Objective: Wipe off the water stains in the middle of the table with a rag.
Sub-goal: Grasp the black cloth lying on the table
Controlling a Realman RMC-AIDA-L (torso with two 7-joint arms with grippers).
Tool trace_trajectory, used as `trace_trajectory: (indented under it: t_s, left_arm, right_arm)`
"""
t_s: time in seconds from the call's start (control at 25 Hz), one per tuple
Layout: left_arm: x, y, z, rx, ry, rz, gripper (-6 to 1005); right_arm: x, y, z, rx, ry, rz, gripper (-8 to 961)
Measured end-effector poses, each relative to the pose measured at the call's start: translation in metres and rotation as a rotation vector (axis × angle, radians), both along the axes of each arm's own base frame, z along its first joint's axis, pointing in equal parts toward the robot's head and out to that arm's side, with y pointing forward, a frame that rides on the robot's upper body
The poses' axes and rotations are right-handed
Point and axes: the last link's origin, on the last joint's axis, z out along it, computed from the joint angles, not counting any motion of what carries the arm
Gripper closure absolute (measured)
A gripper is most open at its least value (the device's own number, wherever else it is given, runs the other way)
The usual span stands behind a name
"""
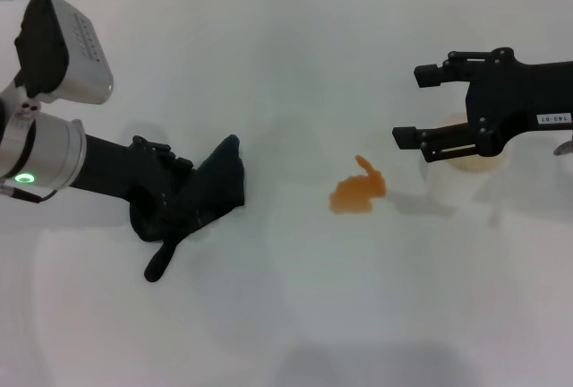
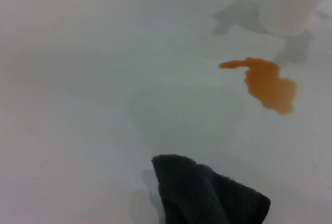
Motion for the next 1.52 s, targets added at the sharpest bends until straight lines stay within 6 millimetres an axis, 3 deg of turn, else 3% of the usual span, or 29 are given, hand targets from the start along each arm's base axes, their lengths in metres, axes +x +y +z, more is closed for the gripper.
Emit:
trace_trajectory:
  t_s: [0.24,0.44,0.8,1.24,1.52]
  left_arm:
    - [-0.0015,0.0019,-0.0009,0.013,0.010,-0.005,158]
    - [-0.0024,0.0018,-0.0021,0.013,0.015,-0.007,233]
    - [-0.0030,0.0028,-0.0063,0.022,0.024,-0.011,277]
    - [-0.0030,0.0055,-0.0083,0.032,0.022,0.011,507]
    - [0.0011,0.0060,-0.0081,0.016,0.017,0.000,776]
  right_arm:
    - [0.0002,0.0008,0.0002,0.005,0.000,-0.002,98]
    - [0.0002,0.0011,0.0004,0.008,0.000,-0.002,98]
    - [0.0002,0.0011,0.0004,0.008,0.000,-0.002,98]
    - [0.0002,0.0010,-0.0001,0.006,0.001,-0.002,98]
    - [0.0014,0.0006,-0.0011,0.001,0.005,-0.004,98]
